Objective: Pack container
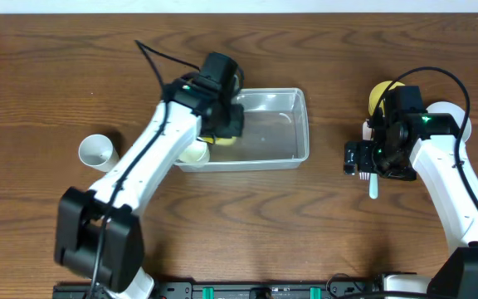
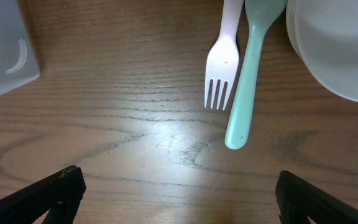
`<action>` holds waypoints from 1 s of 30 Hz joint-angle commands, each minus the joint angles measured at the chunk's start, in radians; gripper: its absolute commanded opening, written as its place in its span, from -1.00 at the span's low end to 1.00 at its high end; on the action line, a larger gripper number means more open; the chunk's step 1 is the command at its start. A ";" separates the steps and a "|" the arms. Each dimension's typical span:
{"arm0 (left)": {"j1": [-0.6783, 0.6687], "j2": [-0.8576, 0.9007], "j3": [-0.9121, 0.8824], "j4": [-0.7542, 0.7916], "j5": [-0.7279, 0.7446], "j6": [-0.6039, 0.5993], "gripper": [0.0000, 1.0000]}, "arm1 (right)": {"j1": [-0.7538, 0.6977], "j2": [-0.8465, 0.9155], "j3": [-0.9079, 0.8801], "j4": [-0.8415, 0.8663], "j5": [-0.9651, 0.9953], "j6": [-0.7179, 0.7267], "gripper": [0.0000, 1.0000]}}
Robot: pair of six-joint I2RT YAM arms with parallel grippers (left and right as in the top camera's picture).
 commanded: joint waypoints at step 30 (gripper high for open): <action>0.077 -0.013 0.032 0.039 -0.300 0.153 -0.88 | -0.006 0.007 0.011 -0.003 0.000 -0.008 0.99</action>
